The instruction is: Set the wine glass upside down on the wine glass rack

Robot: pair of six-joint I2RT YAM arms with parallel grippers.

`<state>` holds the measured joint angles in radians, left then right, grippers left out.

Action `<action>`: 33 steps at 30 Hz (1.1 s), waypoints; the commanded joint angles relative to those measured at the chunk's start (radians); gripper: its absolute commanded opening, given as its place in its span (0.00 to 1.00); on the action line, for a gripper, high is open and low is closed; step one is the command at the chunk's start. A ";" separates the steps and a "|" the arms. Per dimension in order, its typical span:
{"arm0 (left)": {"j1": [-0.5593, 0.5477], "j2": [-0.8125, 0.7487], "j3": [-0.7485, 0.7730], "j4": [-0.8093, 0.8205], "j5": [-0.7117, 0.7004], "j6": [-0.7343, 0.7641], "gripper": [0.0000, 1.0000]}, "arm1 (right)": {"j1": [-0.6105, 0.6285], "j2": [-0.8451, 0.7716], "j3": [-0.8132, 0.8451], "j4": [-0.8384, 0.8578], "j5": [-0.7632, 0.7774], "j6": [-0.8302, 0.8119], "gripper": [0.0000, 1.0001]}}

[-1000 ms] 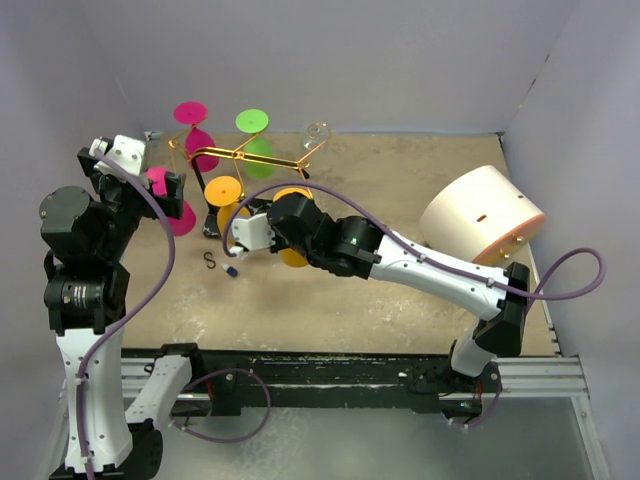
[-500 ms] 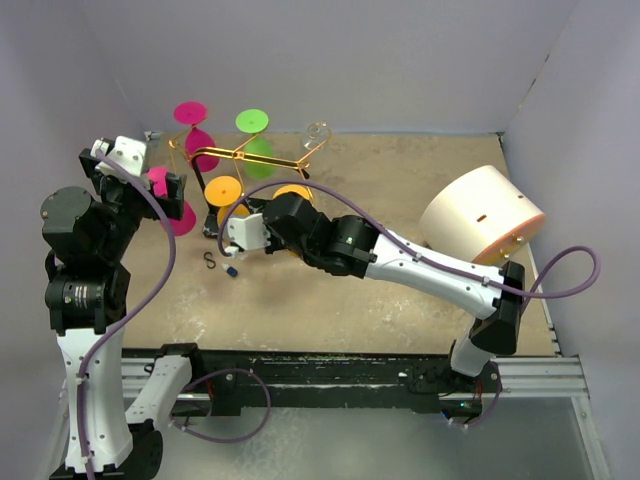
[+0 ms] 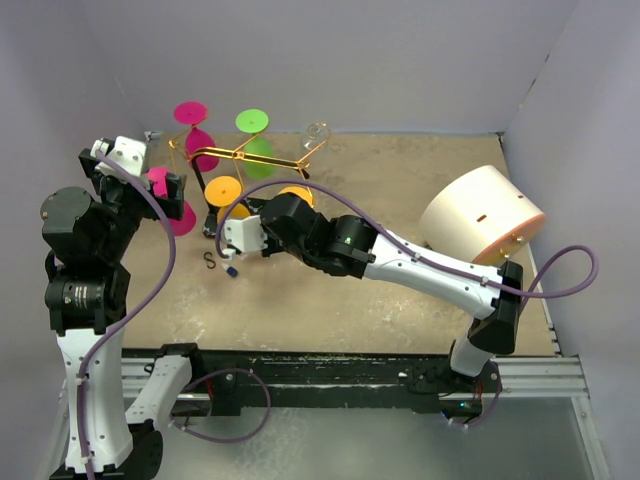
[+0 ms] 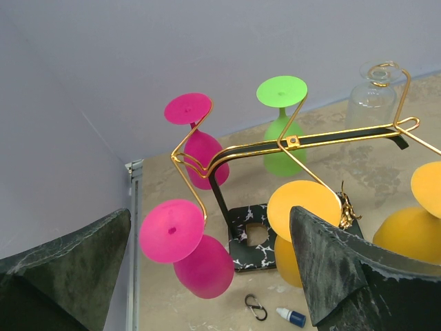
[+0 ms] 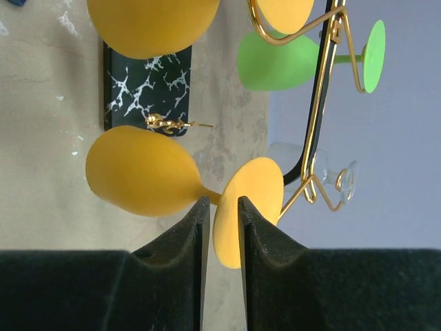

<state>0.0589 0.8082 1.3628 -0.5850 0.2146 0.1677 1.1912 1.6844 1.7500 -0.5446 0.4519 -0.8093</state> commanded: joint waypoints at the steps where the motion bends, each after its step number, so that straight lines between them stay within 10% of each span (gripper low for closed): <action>1: 0.009 -0.007 -0.001 0.048 0.012 -0.007 0.99 | 0.006 -0.008 0.046 -0.003 -0.022 0.030 0.27; 23: 0.009 0.016 -0.010 0.052 0.005 -0.009 0.99 | -0.013 -0.102 0.122 -0.159 -0.328 0.136 0.57; 33: 0.007 0.037 -0.035 0.064 0.047 0.001 0.99 | -0.328 -0.273 0.127 -0.119 -0.564 0.276 0.61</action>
<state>0.0589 0.8333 1.3388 -0.5789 0.2195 0.1680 0.9985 1.5314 1.8481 -0.7059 0.0147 -0.6353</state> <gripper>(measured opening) 0.990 0.591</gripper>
